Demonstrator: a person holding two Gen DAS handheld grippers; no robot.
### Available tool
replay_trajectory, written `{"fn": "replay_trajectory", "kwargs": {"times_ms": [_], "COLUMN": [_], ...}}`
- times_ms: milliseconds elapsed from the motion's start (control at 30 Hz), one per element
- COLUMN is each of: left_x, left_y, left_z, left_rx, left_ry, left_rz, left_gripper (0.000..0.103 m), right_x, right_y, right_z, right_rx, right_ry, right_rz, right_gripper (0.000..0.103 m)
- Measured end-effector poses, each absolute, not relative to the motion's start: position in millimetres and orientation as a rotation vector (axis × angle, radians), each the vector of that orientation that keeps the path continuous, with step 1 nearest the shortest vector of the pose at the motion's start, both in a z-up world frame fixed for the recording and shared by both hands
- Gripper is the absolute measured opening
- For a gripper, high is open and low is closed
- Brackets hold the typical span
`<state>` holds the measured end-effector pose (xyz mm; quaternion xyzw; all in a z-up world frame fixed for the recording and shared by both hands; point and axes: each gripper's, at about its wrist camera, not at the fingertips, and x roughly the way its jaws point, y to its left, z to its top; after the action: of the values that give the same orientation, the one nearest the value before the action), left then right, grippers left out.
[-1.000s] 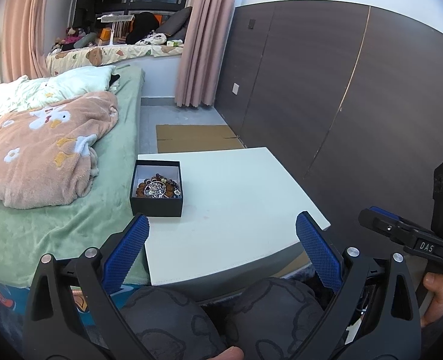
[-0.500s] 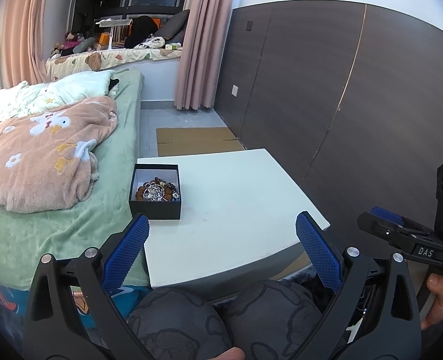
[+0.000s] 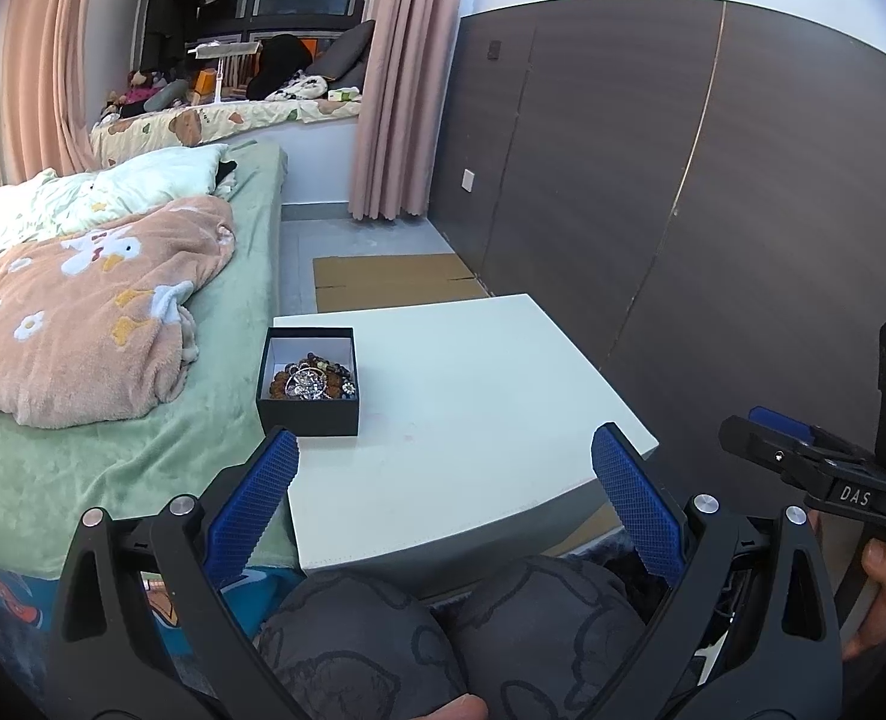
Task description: Organize jewelry
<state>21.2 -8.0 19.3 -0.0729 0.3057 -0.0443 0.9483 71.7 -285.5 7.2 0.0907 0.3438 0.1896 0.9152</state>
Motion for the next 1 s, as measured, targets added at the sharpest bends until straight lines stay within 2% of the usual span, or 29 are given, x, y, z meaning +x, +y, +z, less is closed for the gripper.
{"fn": "replay_trajectory", "kwargs": {"times_ms": [1000], "left_x": [22.5], "left_y": [-7.2], "left_z": [28.4], "left_rx": [-0.139], "left_ry": [0.615], "left_rz": [-0.030], "left_gripper": [0.098], "right_x": [65.4], "right_y": [-281.0], "right_z": [17.3], "right_rx": [0.169], "right_ry": [0.705], "right_rz": [0.409], "right_gripper": [0.095]}}
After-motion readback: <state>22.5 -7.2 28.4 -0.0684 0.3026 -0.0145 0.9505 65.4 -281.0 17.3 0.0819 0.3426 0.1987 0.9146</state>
